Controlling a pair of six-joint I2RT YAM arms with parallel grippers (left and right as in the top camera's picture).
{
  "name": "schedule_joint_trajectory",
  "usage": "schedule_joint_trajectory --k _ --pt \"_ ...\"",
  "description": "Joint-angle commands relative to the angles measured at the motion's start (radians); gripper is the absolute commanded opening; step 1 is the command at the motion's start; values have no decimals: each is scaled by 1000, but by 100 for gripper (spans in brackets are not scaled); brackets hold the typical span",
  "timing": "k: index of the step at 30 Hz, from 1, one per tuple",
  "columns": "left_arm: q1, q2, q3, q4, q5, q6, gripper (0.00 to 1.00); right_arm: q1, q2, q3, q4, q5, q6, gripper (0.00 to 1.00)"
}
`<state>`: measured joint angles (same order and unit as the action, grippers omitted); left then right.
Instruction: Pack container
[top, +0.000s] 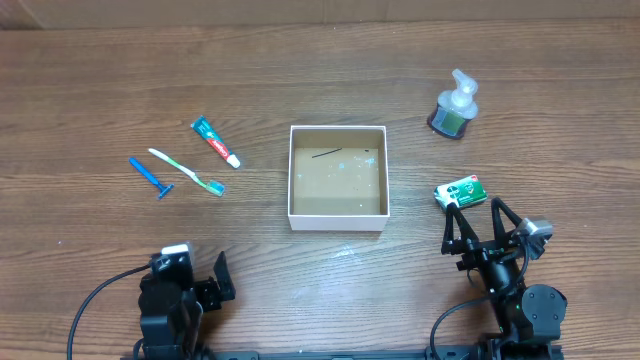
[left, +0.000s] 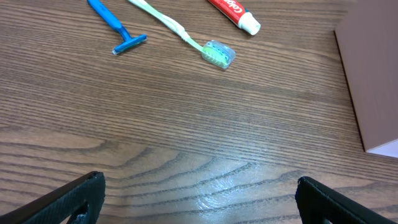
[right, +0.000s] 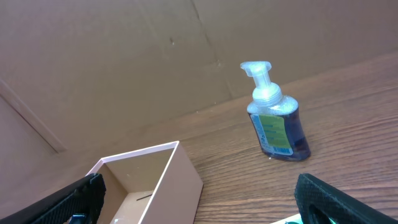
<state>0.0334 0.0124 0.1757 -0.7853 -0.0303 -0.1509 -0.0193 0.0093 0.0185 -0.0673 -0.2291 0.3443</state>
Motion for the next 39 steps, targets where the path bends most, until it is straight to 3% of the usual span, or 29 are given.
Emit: schedule_joint_trajectory --k 1,17,26,33,39 --pt "5 -5 -1 -1 13 -9 100 1 -5 -10 6 -4 7 100" --pt "6 -5 -1 -1 13 -10 100 1 40 -2 5 -35 7 100" --pt "6 -5 -1 -1 13 -10 100 1 303 135 5 -75 -5 100" --pt "5 -5 -1 -1 13 -10 100 1 700 502 -235 -84 -22 100" --pt "6 -5 -1 -1 13 -10 100 1 1067 1023 -666 -110 -61 100"
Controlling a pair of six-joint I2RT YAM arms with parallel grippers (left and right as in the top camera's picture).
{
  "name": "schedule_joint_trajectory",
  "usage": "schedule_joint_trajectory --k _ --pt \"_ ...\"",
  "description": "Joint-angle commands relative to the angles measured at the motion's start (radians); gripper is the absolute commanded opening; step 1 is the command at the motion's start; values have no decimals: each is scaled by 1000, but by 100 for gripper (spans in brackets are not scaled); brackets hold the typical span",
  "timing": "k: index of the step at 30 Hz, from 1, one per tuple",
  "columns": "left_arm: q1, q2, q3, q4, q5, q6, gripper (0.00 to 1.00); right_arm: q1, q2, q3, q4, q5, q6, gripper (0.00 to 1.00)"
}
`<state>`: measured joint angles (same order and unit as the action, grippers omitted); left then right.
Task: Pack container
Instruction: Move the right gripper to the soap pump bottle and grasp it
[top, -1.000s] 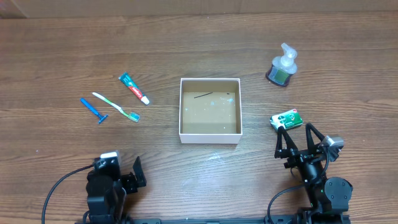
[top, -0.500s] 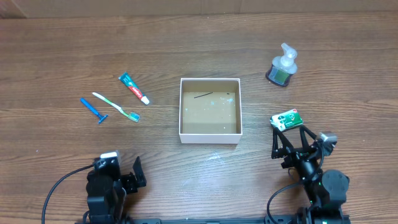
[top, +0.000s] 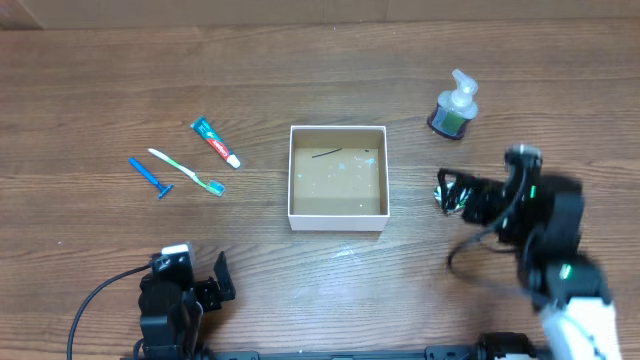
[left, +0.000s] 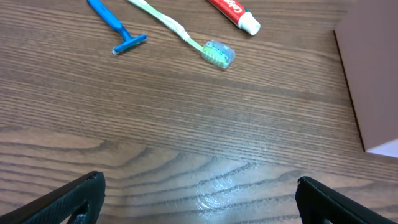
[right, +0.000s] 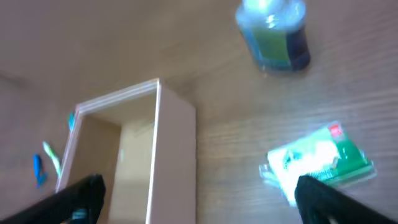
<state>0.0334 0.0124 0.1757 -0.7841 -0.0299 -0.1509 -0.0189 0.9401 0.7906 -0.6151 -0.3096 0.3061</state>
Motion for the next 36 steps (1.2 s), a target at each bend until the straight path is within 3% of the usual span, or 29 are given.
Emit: schedule_joint_trajectory --k 1,6,10,15,20,36 --pt "6 -5 -1 -2 12 -10 100 1 174 314 -166 -50 -22 100" --pt "5 -5 -1 -2 12 -10 100 1 278 492 -297 -111 -49 100" --pt "6 -5 -1 -2 12 -9 100 1 282 494 -270 -99 -196 100" --pt "6 -5 -1 -2 12 -10 100 2 284 500 -226 183 -246 100" --pt "6 -5 -1 -2 12 -10 100 2 338 500 -155 292 -270 100" --pt "6 -5 -1 -2 12 -9 100 2 629 500 198 214 -288 100"
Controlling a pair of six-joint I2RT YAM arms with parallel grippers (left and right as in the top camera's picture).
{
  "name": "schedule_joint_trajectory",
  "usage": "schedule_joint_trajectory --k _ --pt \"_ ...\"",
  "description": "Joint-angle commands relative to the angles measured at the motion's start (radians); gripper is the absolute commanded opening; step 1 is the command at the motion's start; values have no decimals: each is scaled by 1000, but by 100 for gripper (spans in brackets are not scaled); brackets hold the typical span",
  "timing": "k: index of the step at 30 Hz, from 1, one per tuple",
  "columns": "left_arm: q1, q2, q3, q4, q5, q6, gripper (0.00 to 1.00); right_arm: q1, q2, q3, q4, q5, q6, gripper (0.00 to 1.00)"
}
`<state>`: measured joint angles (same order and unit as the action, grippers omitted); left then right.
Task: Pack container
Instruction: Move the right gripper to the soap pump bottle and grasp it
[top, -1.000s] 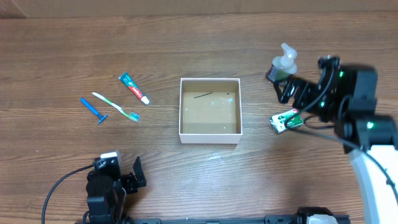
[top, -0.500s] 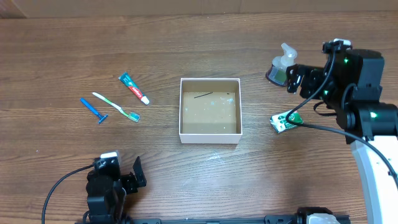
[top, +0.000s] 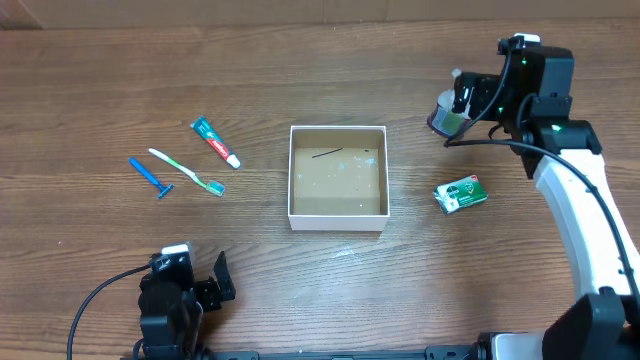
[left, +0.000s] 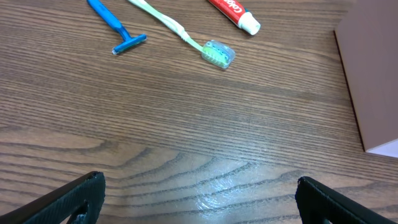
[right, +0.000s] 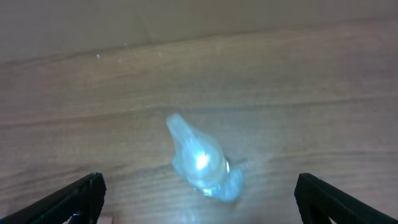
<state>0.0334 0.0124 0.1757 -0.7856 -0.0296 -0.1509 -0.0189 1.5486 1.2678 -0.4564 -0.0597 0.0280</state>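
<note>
An open white box (top: 337, 177) stands mid-table with nothing packed in it. To its left lie a toothpaste tube (top: 215, 141), a toothbrush (top: 187, 171) and a blue razor (top: 150, 177). A pump soap bottle (top: 452, 108) stands at the far right. My right gripper (top: 478, 98) hangs open right over it. The right wrist view looks down on the blurred bottle (right: 202, 158), which sits between the spread fingers of that gripper (right: 199, 186) without touching them. A green soap packet (top: 461, 194) lies right of the box. My left gripper (top: 195, 272) rests open at the front left.
The left wrist view shows the left gripper (left: 199, 186) over bare wood, with the toothbrush (left: 186, 34), razor (left: 118, 28), toothpaste (left: 236, 14) and box wall (left: 373, 81) beyond. A cardboard wall runs along the table's back edge.
My right gripper has moved from above the green packet to above the pump bottle at the far right, still open. The left arm and all objects are unchanged.
My right gripper first sat open at the front right, just behind the green packet. Then it was raised over the packet, looking down on box and bottle. Now it is over the bottle. Nothing has been picked up, and the left arm stayed still.
</note>
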Motion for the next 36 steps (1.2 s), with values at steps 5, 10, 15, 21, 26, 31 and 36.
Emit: schedule_joint_trajectory --k 5,10,15,21,26,31,36 --pt "6 -5 -1 0 12 -9 100 2 79 23 103 -39 -10 100" --pt "6 -5 -1 0 12 -9 100 2 142 23 120 -54 -5 100" --pt "5 -5 -1 0 12 -10 100 2 185 23 139 -58 -3 97" --pt "5 -5 -1 0 12 -10 100 2 217 23 164 -58 2 82" --pt "6 -5 -1 0 12 -9 100 2 246 23 167 -75 2 71" --pt "6 -5 -1 0 12 -9 100 2 247 23 180 -76 2 68" --pt "6 -5 -1 0 12 -10 100 2 247 23 193 -76 2 45"
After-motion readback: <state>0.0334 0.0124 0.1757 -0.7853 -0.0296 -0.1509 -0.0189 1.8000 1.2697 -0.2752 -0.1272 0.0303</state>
